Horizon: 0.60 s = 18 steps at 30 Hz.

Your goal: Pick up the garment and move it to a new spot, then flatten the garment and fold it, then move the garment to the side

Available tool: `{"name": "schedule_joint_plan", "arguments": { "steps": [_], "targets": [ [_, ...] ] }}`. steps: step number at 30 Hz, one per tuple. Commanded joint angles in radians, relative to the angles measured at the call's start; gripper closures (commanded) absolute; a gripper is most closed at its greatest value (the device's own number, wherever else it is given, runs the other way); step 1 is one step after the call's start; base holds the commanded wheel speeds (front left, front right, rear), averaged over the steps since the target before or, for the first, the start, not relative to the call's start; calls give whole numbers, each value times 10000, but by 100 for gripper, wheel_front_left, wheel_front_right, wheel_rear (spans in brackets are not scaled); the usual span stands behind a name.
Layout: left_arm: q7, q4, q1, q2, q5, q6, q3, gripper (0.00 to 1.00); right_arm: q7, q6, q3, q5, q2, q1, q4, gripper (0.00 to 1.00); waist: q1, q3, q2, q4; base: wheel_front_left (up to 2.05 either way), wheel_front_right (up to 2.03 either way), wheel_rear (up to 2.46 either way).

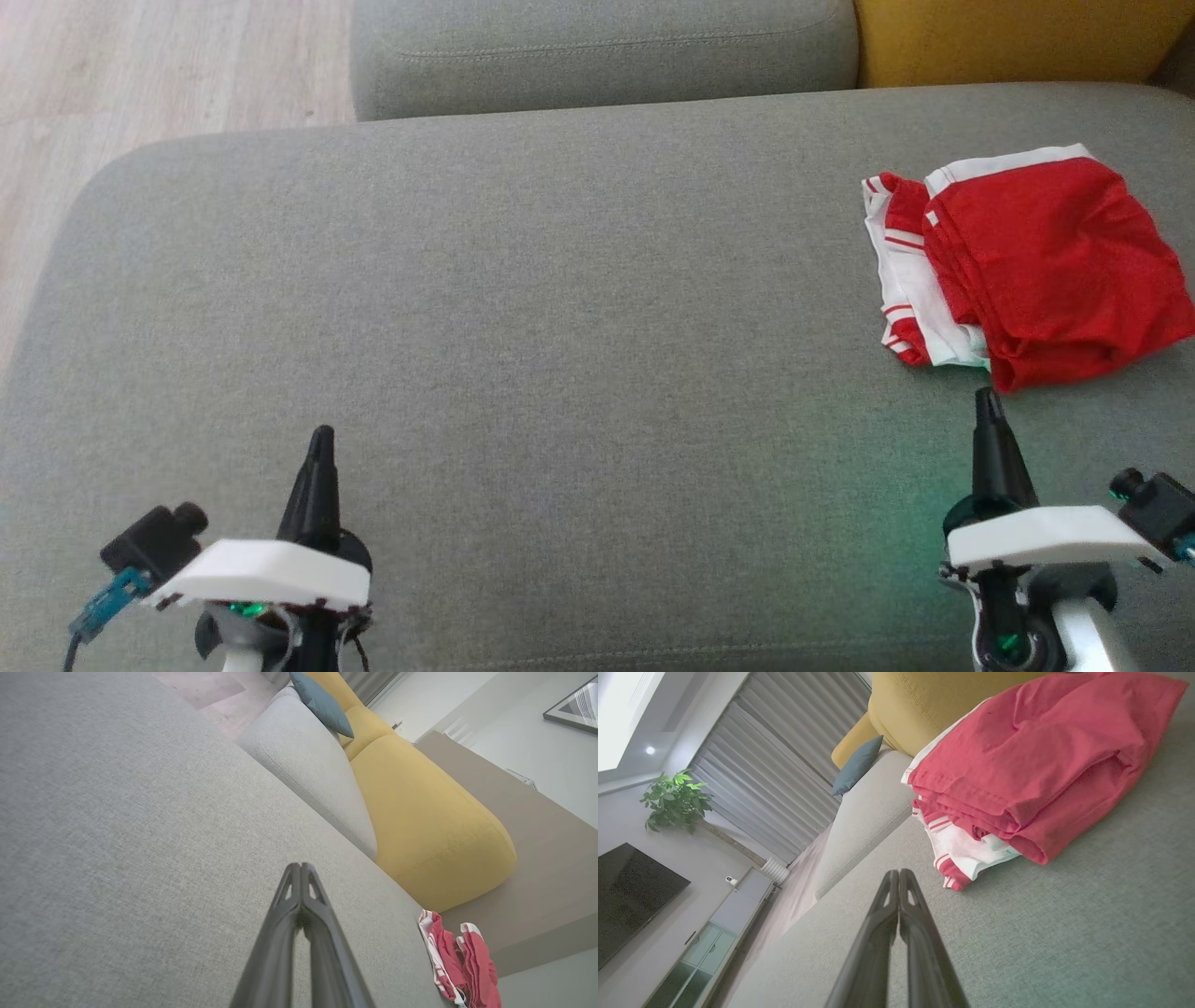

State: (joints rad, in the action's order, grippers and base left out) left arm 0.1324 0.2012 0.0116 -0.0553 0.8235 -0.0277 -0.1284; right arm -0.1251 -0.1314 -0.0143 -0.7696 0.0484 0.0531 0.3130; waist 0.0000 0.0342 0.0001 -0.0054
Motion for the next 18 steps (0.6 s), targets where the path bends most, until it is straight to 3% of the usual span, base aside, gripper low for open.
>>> {"name": "schedule_joint_plan", "arguments": {
  "steps": [1,18],
  "targets": [
    [-36,-254,-578,-146,246,-52,263,100,53,2,9,-282,178,456,-379,100,0,-5,-1,1,0,0,0],
    [-525,-95,-717,-187,2196,-289,664,100,549,3,231,-2323,202,470,-458,100,0,-79,-1,14,0,0,0]
  ]
}}
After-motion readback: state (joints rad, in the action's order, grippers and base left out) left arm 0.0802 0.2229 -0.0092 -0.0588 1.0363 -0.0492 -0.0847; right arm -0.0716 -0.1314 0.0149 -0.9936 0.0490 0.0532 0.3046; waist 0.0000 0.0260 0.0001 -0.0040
